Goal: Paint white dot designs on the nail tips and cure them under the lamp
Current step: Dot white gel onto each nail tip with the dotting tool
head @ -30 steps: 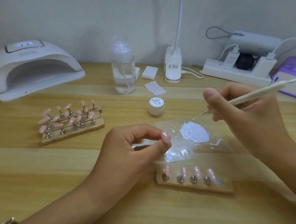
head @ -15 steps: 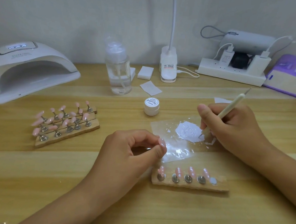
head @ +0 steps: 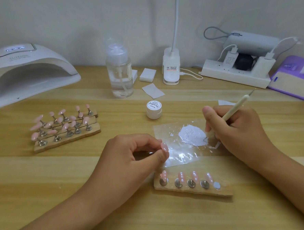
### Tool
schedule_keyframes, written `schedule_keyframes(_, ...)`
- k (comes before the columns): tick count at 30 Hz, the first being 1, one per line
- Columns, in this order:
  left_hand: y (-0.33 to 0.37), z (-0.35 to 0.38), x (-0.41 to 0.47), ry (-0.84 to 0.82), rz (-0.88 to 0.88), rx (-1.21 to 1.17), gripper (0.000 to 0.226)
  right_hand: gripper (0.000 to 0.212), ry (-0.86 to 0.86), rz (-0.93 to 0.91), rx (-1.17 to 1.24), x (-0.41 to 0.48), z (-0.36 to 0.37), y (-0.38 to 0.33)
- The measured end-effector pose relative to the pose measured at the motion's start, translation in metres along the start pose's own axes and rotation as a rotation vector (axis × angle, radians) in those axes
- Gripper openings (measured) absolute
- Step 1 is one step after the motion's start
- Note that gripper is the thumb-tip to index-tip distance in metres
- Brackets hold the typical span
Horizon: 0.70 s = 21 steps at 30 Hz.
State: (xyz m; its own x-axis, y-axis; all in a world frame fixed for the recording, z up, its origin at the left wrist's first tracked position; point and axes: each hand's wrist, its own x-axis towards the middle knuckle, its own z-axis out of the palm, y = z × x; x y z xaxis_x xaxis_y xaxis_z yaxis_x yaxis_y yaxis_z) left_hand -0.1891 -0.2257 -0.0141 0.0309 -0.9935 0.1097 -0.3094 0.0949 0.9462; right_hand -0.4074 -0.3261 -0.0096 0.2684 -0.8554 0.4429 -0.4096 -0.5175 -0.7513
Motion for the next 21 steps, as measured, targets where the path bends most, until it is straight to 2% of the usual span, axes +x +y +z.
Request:
schedule_keyframes(6, 0.0012, -0.0001, -0.0003, 0.005, -0.003, 0.004, 0.010, 0.046, -0.044, -0.015, -0.003, 0.0006, 0.0002, -0.0006)
schedule_keyframes(9, 0.0017, -0.0001, -0.0002, 0.009, -0.008, 0.006, 0.010, 0.047, 0.002, -0.014, -0.013, 0.0000, -0.0004, -0.0001)
schedule_keyframes(12, 0.0010, -0.0004, -0.0001, 0.004, -0.009, 0.007, 0.003, 0.046, -0.014, -0.034, -0.016, 0.0008, -0.0002, -0.0009)
schedule_keyframes(21, 0.0024, -0.0009, -0.0007, 0.009, -0.015, 0.011, 0.008, 0.045, -0.022, -0.059, -0.016, 0.0012, 0.0010, 0.0012)
